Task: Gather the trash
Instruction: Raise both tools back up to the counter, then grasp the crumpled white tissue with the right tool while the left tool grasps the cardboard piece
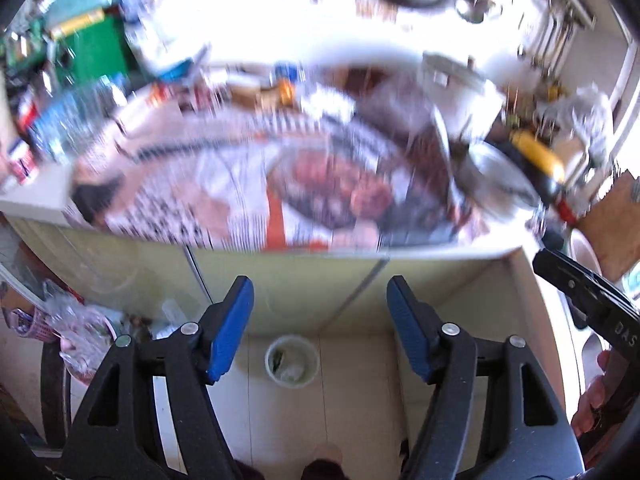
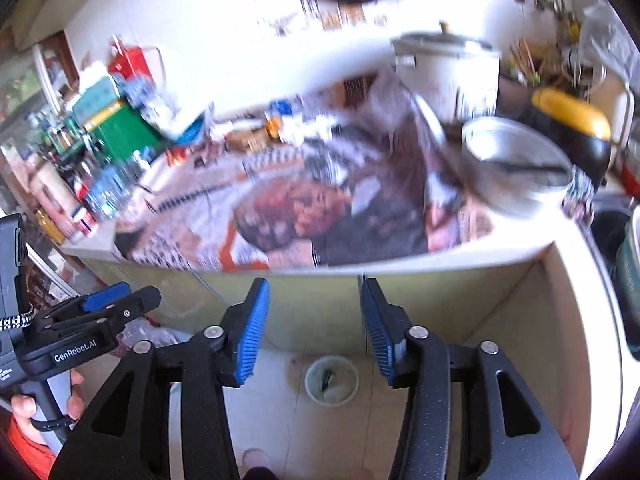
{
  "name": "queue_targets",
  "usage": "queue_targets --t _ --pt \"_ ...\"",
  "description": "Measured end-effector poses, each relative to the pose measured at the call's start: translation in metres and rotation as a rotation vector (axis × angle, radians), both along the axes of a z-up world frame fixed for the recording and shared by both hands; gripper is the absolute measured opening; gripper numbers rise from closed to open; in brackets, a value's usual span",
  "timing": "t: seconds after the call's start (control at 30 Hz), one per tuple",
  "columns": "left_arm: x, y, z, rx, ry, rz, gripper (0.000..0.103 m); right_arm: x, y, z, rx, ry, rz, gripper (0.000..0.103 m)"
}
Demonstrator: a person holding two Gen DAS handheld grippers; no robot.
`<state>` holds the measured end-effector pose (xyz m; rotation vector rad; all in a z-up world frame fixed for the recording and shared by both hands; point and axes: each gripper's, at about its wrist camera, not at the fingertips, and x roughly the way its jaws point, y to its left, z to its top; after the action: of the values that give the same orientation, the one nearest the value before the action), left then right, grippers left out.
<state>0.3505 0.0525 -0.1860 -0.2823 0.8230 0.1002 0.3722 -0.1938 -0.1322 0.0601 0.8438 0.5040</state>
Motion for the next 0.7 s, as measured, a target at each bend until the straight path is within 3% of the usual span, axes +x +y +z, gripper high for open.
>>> queue_targets --t 0.07,0.17,0.27,0.33,0.5,0.7 --pt "-0.006 -0.002 0.028 0.012 -0.045 0.029 0.069 -0.002 -0.001 0.018 0.02 -0.039 0.01 0.051" --pt "-0.015 -0.006 0.064 0.045 -0.122 0.081 0.078 -0.006 -0.008 0.048 0.042 -0.099 0.036 0.053" --pt "-0.02 -0.006 0.09 0.088 -0.187 0.129 0.089 -0.005 -0.009 0.074 0.047 -0.151 0.056 0.055" --pt "-0.018 -0.003 0.105 0.108 -0.208 0.149 0.09 -0.003 -0.011 0.084 0.049 -0.172 0.068 0.056" --pt "-0.004 0.017 0.12 0.109 -0.245 0.186 0.092 0.013 -0.007 0.093 0.062 -0.194 0.084 0.059" --pt "0.038 0.052 0.113 0.097 -0.254 0.197 0.092 0.043 0.015 0.089 0.052 -0.202 0.076 0.059"
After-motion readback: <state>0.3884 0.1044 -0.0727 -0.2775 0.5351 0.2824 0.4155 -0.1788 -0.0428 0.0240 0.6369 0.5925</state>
